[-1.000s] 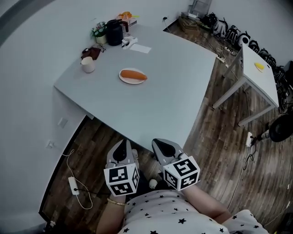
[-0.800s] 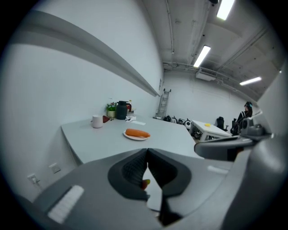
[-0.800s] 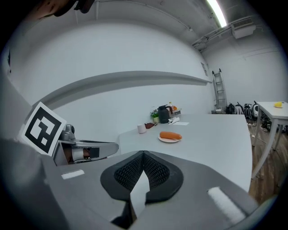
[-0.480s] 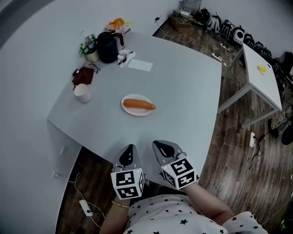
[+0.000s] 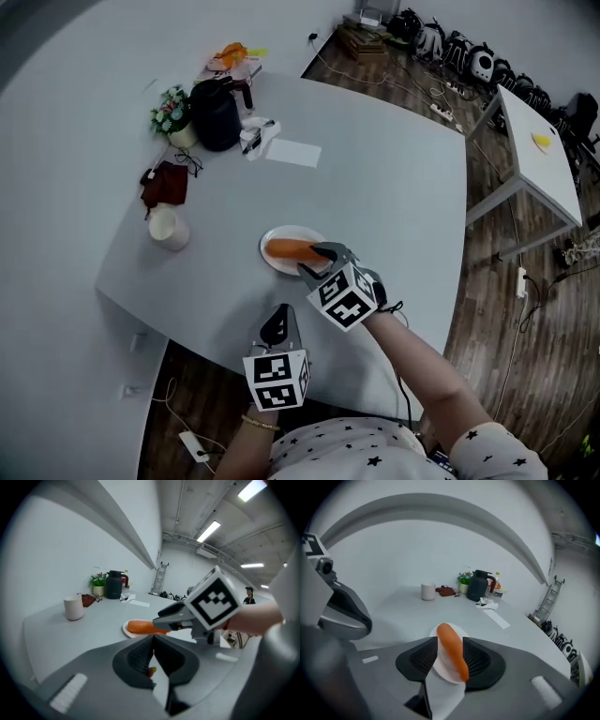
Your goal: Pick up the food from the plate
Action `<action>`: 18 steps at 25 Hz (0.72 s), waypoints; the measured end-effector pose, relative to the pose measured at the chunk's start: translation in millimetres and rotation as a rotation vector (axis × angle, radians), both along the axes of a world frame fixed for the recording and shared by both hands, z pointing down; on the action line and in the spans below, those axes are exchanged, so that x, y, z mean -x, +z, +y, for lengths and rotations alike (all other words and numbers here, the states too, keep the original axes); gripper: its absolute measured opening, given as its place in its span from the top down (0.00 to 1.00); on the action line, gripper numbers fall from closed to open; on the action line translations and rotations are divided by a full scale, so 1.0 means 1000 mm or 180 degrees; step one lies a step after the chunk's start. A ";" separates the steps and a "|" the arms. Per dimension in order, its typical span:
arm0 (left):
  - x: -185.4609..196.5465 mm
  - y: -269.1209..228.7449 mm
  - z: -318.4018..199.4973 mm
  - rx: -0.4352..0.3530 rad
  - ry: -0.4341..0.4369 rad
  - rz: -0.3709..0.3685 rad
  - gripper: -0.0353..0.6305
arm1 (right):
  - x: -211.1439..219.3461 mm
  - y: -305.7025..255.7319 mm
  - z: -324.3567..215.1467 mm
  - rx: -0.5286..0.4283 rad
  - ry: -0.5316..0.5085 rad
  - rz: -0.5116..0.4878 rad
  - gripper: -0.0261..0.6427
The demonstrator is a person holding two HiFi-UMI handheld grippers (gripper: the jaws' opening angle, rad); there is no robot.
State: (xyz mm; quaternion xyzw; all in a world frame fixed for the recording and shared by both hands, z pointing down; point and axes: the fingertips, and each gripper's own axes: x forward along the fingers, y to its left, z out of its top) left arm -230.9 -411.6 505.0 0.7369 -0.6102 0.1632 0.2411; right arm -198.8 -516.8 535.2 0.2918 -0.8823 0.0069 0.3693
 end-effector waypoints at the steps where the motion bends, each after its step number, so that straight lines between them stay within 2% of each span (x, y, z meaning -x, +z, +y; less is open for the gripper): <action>1: 0.002 0.002 -0.003 0.0027 0.0017 0.0008 0.94 | 0.005 0.011 -0.011 0.0019 -0.0068 0.0138 0.69; 5: 0.008 0.006 -0.012 0.0070 0.0021 0.0062 0.94 | 0.014 0.054 -0.031 0.0223 -0.0474 0.0816 0.58; 8: 0.011 0.005 -0.014 0.0060 0.0026 0.0062 0.94 | 0.018 0.072 -0.036 0.0242 -0.0721 0.1149 0.61; 12: 0.010 0.008 -0.011 0.0083 0.0003 0.0104 0.94 | 0.022 0.077 -0.037 0.0338 -0.0824 0.1145 0.65; 18: 0.005 0.008 0.000 0.0084 0.0006 0.0106 0.94 | 0.017 0.075 -0.033 0.0140 -0.0653 0.1097 0.66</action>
